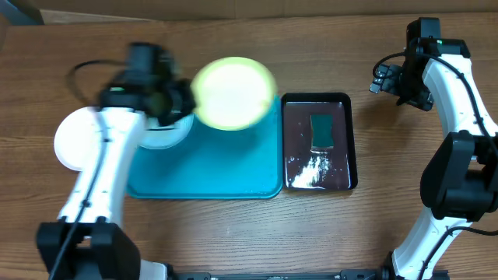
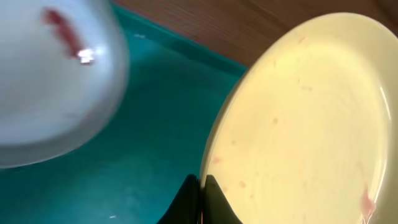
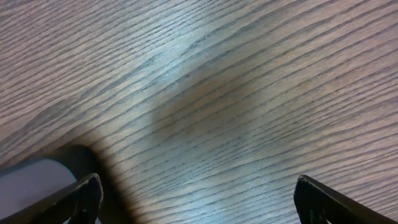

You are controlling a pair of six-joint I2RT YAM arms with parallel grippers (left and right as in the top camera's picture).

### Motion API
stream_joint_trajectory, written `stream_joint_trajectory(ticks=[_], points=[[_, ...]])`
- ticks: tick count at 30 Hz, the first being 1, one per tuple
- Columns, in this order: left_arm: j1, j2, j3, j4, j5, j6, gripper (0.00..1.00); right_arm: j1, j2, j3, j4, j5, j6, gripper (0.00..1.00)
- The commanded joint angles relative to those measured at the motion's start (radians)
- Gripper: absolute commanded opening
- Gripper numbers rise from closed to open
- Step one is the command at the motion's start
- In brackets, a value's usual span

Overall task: Clean dirty plates on tray and stack at the side
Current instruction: 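Carry the yellow plate left and set it on the white plate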

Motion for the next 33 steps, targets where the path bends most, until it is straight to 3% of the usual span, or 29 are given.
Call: stream_joint_trajectory(ticks=[1, 8, 14, 20, 29, 33], points=[[0.178, 0.001, 0.013, -0.051, 0.087, -0.014, 0.04, 0.003, -0.005, 0.016, 0.003, 0.003, 0.005, 1.0], [0.5, 0.001, 0.013, -0.105, 0.018, -0.003, 0.04, 0.003, -0.005, 0.016, 0.003, 0.003, 0.005, 1.0], [0.661, 0.002, 0.013, -0.104, -0.266, -0.051, 0.04, 0.003, -0.005, 0.016, 0.003, 0.003, 0.005, 1.0], [0.699, 0.007, 0.013, -0.097, -0.522, -0.074, 0.04, 0.003, -0.005, 0.016, 0.003, 0.003, 0.005, 1.0], [0.698, 0.115, 0.013, -0.051, -0.53, -0.081, 0.04, 0.003, -0.005, 0.016, 0.003, 0.003, 0.005, 1.0], [0.698, 0.163, 0.013, -0.012, -0.469, -0.058, 0.04, 0.003, -0.005, 0.016, 0.003, 0.003, 0.005, 1.0]])
